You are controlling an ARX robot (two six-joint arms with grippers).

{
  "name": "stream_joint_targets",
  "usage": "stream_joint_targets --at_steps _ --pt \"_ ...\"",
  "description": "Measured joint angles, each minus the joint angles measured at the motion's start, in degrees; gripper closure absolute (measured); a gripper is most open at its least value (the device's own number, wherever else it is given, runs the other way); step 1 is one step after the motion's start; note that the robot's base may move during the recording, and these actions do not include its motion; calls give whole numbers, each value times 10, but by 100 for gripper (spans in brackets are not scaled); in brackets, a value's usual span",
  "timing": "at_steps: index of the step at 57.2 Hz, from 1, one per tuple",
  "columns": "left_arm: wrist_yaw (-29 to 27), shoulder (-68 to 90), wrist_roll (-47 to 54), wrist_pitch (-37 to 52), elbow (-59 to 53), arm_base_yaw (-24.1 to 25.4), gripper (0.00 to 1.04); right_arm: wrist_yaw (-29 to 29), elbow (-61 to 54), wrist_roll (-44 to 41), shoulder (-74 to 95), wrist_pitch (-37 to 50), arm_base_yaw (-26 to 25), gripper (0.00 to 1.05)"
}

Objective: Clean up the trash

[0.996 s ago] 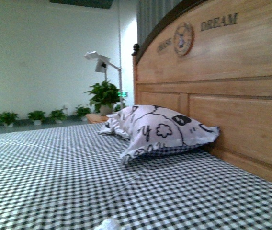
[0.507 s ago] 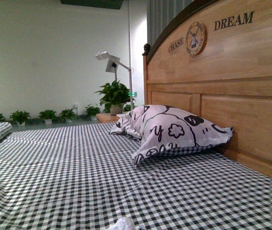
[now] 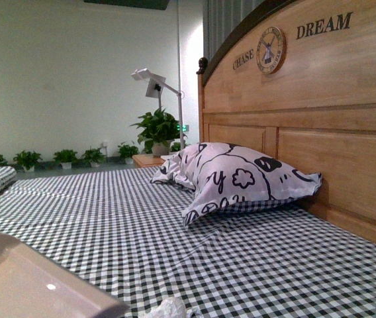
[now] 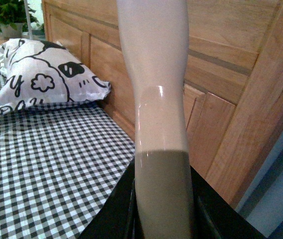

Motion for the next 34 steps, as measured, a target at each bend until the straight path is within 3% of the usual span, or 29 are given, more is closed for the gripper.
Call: stream_joint_targets --at_steps 9,34 --pt "-35 54 51 38 3 -37 79 0 0 0 0 0 0 84" --pt "-95 133 51 118 4 -115 79 0 0 0 0 0 0 84"
